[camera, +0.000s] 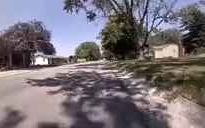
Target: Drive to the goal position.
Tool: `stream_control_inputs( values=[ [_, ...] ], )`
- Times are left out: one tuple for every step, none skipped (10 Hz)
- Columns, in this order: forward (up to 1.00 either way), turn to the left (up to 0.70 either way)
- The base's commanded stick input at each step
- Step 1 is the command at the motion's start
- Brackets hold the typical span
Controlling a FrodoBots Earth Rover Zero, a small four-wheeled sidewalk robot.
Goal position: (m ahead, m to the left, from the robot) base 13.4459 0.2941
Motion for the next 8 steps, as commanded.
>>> stream_control_inputs(
  values=[
    [0.7, 0.0],
    [0.7, 0.0],
    [0.7, 0.0],
    [0.7, 0.15],
    [0.7, 0.35],
    [0.7, 0.15],
    [0.7, 0.0],
    [0.7, 0.0]
  ],
)
